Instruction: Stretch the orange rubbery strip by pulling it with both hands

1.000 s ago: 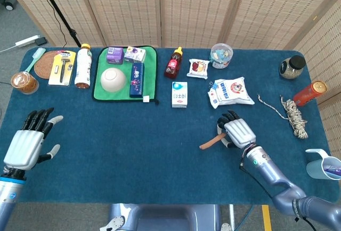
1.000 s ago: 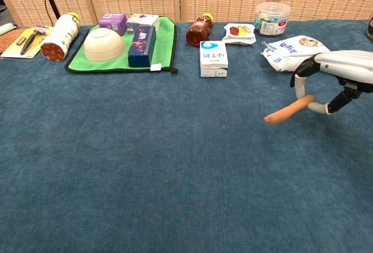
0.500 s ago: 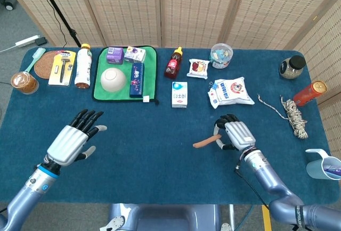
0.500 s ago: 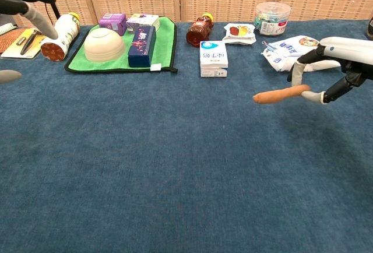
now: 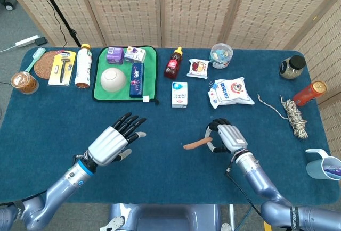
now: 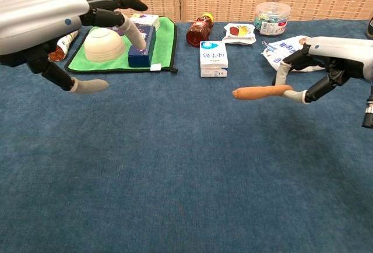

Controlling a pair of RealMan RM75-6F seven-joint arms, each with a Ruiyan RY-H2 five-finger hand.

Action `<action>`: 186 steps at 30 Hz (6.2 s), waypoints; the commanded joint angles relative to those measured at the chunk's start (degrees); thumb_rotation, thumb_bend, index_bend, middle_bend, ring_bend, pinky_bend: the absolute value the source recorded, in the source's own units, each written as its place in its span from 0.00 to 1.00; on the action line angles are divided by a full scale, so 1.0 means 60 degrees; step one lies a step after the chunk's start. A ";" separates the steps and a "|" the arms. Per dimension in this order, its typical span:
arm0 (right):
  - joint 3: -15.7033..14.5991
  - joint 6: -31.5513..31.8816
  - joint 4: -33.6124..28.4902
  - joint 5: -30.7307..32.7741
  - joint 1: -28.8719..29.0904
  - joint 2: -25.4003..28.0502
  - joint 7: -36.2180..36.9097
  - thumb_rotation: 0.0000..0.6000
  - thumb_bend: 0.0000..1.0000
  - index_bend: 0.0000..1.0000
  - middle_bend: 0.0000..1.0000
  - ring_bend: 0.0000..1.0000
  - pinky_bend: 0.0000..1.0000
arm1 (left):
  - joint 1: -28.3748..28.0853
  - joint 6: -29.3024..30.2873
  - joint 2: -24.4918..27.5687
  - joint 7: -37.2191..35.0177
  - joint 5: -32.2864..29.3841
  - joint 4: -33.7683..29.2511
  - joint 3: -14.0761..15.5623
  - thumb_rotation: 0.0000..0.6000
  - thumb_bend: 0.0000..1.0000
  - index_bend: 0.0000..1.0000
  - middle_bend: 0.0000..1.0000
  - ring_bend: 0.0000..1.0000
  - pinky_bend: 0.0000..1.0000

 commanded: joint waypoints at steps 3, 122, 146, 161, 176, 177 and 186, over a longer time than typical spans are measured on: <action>0.0129 -0.0052 -0.0193 0.0308 0.0136 -0.0103 0.0004 1.00 0.46 0.67 0.31 0.16 0.07 | -0.0344 -0.0180 -0.0472 0.0033 -0.0137 0.0280 -0.0100 0.96 0.27 0.34 0.06 0.01 0.00; 0.0339 -0.1278 -0.0656 0.1348 0.0874 0.0165 0.1972 1.00 0.47 0.66 0.31 0.17 0.08 | -0.1751 0.0806 -0.4325 0.0776 -0.1045 0.2447 -0.0289 0.99 0.27 0.48 0.15 0.08 0.00; 0.0374 -0.1560 -0.0670 0.1141 0.0751 0.0412 0.2554 1.00 0.46 0.66 0.31 0.18 0.09 | -0.1824 0.0865 -0.4654 0.0666 -0.1288 0.2689 -0.0491 1.00 0.27 0.61 0.22 0.12 0.00; 0.0402 -0.1619 -0.0689 0.0907 0.0619 0.0574 0.2903 1.00 0.47 0.66 0.31 0.19 0.10 | -0.1936 0.0824 -0.4737 0.0526 -0.1391 0.2914 -0.0610 1.00 0.42 0.65 0.24 0.14 0.00; 0.0418 -0.1622 -0.0672 0.0646 0.0515 0.0716 0.3117 1.00 0.50 0.68 0.32 0.21 0.10 | -0.1976 0.0872 -0.4735 0.0552 -0.1487 0.3017 -0.0680 1.00 0.42 0.72 0.28 0.16 0.00; 0.0414 -0.1627 -0.0674 0.0638 0.0516 0.0721 0.3115 1.00 0.50 0.68 0.32 0.21 0.10 | -0.1974 0.0879 -0.4733 0.0547 -0.1489 0.3016 -0.0679 1.00 0.42 0.72 0.28 0.16 0.00; 0.0367 -0.1560 -0.0705 0.0666 0.0546 0.0756 0.2982 1.00 0.51 0.68 0.32 0.23 0.11 | -0.1926 0.0970 -0.4587 0.0549 -0.1487 0.2896 -0.0656 1.00 0.42 0.75 0.30 0.19 0.00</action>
